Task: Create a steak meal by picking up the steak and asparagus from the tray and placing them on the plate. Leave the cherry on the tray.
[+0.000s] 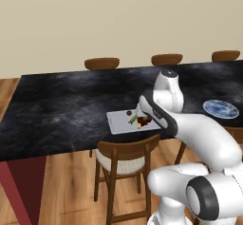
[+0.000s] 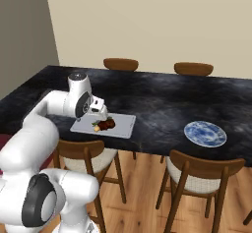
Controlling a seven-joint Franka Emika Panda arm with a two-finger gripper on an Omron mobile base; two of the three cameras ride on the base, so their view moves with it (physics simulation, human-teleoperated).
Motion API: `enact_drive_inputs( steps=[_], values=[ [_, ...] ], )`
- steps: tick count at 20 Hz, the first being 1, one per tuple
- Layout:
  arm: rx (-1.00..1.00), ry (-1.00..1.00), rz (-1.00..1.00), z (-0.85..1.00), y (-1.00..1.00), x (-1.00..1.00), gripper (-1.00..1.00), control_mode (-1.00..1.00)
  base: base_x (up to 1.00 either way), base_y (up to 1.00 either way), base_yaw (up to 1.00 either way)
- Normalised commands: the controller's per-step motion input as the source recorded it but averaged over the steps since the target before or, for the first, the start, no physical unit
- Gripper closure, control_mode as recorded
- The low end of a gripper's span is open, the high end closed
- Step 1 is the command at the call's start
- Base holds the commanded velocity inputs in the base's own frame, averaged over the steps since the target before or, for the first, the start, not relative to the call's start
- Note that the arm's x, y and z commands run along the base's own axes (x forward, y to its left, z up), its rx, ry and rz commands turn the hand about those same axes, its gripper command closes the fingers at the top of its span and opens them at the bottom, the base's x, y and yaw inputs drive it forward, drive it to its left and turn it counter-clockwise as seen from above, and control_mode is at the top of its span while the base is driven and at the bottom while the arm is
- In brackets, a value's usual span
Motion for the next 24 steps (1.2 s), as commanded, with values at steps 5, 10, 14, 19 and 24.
enact_drive_inputs(
  steps=[5, 10, 14, 19, 24],
  values=[
    [0.0, 0.03, -0.1, -0.43, 0.0, 0.42, -1.0, -1.0, 0.0, 0.0, 0.0],
    [0.0, 0.0, -0.08, -0.35, 0.0, 0.36, -1.0, -1.0, 0.0, 0.0, 0.0],
    [0.0, 0.0, -0.05, -0.33, 0.0, 0.34, -1.0, -1.0, 0.0, 0.0, 0.0],
    [0.0, 0.0, -0.02, -0.32, 0.0, 0.35, -1.0, -1.0, 0.0, 0.0, 0.0],
    [0.0, 0.0, -0.01, -0.31, 0.0, 0.35, -1.0, -1.0, 0.0, 0.0, 0.0]
  ],
)
